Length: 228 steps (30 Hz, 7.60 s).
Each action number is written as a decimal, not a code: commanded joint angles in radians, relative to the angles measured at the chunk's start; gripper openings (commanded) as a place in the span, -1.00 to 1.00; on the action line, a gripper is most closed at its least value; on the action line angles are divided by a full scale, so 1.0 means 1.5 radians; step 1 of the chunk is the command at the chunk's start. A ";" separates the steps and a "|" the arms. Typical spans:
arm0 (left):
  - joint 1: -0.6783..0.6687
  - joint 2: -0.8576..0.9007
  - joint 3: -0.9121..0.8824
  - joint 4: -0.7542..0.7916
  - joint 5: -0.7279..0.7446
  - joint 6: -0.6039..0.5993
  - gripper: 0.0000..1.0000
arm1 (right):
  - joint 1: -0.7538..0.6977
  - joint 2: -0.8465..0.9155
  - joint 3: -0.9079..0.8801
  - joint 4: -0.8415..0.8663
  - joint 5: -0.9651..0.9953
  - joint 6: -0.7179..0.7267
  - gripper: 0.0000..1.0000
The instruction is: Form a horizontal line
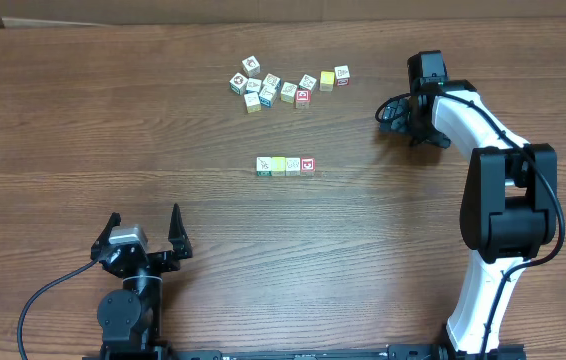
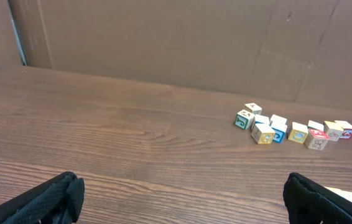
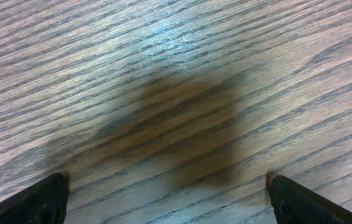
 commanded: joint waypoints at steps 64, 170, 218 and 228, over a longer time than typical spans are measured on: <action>-0.003 -0.009 -0.002 0.001 -0.009 0.012 1.00 | 0.135 -0.477 -0.009 -0.001 0.012 0.000 1.00; -0.003 -0.009 -0.002 0.001 -0.009 0.012 0.99 | -0.010 -1.447 -1.036 0.428 -0.120 -0.192 1.00; -0.003 -0.009 -0.002 0.001 -0.009 0.012 1.00 | -0.010 -1.447 -1.036 0.428 -0.121 -0.265 1.00; -0.003 -0.009 -0.002 0.001 -0.009 0.012 1.00 | -0.010 -1.447 -1.036 0.428 -0.121 -0.264 1.00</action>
